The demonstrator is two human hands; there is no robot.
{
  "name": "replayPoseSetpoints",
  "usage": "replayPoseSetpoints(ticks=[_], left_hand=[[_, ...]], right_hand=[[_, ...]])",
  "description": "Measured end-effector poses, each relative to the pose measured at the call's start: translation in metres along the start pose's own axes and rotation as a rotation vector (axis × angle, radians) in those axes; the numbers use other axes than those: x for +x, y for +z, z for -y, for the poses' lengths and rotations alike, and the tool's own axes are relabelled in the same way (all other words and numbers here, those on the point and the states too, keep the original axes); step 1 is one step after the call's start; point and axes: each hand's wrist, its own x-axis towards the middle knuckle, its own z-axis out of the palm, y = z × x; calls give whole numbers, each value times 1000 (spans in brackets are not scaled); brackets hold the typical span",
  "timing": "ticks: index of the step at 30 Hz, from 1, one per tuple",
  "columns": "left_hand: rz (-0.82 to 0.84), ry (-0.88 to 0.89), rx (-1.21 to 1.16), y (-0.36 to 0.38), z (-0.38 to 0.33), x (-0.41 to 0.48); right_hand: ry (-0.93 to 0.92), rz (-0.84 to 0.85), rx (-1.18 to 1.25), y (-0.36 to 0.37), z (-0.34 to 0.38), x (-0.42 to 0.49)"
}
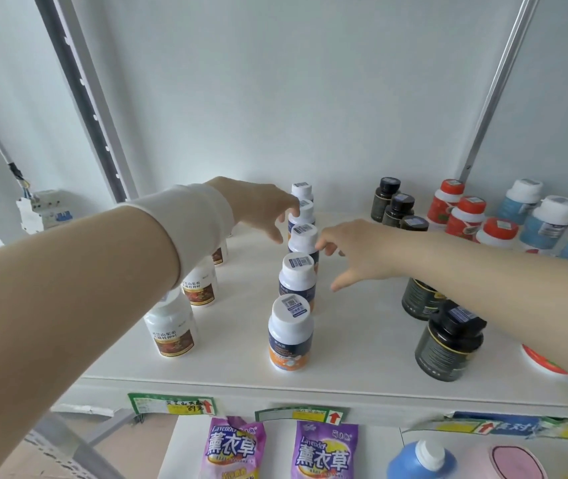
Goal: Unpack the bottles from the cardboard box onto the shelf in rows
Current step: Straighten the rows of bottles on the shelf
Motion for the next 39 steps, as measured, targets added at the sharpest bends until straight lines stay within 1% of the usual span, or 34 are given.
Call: replayPoseSetpoints(ticks=[5, 9, 13, 18, 26, 30, 39], left_hand=[[-29, 46, -195, 9, 2, 16], [-41, 97, -250, 12, 1, 25], [-53, 111, -260, 14, 3, 32], [-9, 101, -287, 14, 9, 38], [-17, 87, -267, 17, 12, 42], [-35, 78, -211, 16, 8, 38], [-6, 60, -207, 14, 3, 32]], right_hand=[[-49, -25, 183, 16, 5, 7], [-58, -78, 269, 28, 11, 14], [-56, -116, 354, 38, 11, 18], [-13, -142, 404, 37, 2, 18], [5, -114, 451, 34, -2, 19], [-2, -83, 473, 35, 0, 18], [4, -71, 503, 36, 2, 16]])
